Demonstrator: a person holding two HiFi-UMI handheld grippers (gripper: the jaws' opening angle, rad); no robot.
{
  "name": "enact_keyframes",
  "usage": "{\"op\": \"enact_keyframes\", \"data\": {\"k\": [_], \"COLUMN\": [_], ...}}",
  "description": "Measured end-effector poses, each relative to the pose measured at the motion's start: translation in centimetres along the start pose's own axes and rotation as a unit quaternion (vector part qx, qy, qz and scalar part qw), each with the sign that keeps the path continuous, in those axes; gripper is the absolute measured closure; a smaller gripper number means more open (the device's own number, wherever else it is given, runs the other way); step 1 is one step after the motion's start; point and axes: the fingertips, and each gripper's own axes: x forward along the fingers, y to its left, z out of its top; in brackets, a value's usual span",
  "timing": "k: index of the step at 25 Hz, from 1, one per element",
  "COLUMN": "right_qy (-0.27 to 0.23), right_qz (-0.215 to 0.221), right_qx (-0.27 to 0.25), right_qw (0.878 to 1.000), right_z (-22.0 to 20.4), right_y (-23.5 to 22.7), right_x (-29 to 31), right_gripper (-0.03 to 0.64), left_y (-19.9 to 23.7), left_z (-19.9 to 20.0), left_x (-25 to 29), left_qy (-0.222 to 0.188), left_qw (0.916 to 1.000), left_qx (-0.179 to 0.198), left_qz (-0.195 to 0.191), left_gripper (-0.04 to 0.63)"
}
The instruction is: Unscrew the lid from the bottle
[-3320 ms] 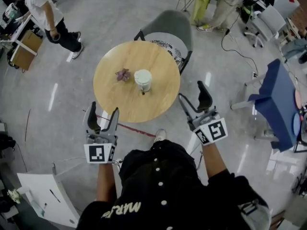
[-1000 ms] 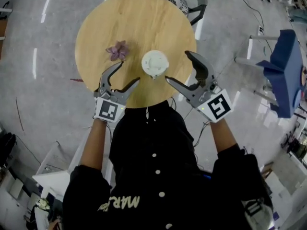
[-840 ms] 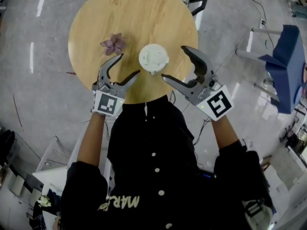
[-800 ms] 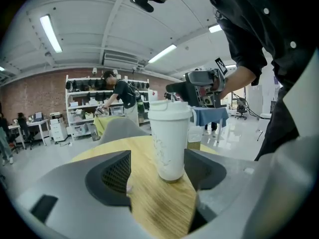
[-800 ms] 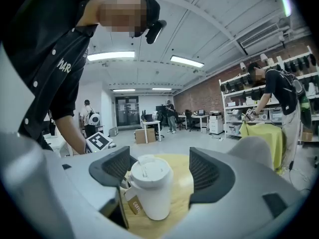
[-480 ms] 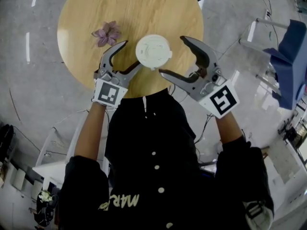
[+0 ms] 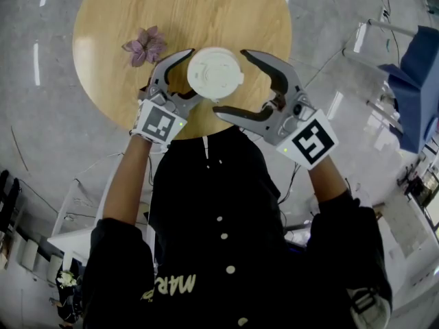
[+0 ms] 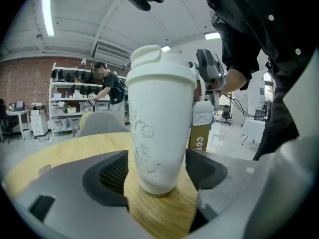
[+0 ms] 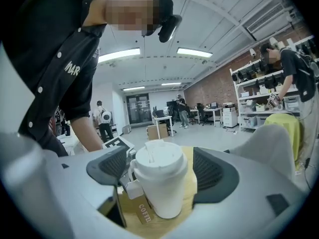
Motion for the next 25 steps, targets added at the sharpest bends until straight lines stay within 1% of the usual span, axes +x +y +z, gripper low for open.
{"op": "enact_keyframes", "data": {"k": [3,5,8,11,18,20,22,23,25], "right_qy": [0.002,0.003,0.004,0.006,0.019,0.027,0.028,0.027,0.025], "right_qz": [0.008,0.011,0.018,0.014,-0.003,-0.016,-0.024,-0.022,-0.001], "right_qx": [-0.006,-0.005,-0.008,-0.019,-0.027,-0.034,-0.039,-0.043,-0.056], "right_qw": [1.0,1.0,1.0,1.0,0.999,0.999,0.999,0.999,0.998], "right_z": [-0.1,-0.1,-0.3,-0.2,-0.6,-0.9,-0.9,-0.8,-0.7], "right_y": [0.1,0.1,0.4,0.3,0.1,-0.1,-0.3,-0.3,-0.2], "right_x": [0.3,0.4,0.7,1.1,2.5,3.0,3.3,3.4,3.5], "right_gripper": [0.207,0.207,0.207,0.206,0.151,0.151,0.167,0.165,0.164], "left_y": [-0.2,-0.4,-0.5,-0.3,-0.5,-0.5,-0.5,-0.5,-0.4], "left_z": [0.0,0.1,0.7,1.0,1.0,1.2,1.4,1.4,1.3], "left_x": [1.1,1.9,2.9,3.0,3.1,3.1,3.0,3.0,3.0], "left_qy": [0.005,0.001,-0.035,-0.058,-0.063,-0.062,-0.061,-0.06,-0.055], "left_qw": [0.9999,0.9998,0.9992,0.998,0.9977,0.9978,0.9979,0.9979,0.9981], "left_qx": [0.007,0.014,0.008,0.016,0.016,0.015,0.015,0.015,0.018], "left_qz": [-0.01,-0.016,-0.017,-0.019,-0.019,-0.018,-0.018,-0.019,-0.023], "left_gripper": [0.241,0.231,0.229,0.229,0.229,0.229,0.229,0.229,0.229]}}
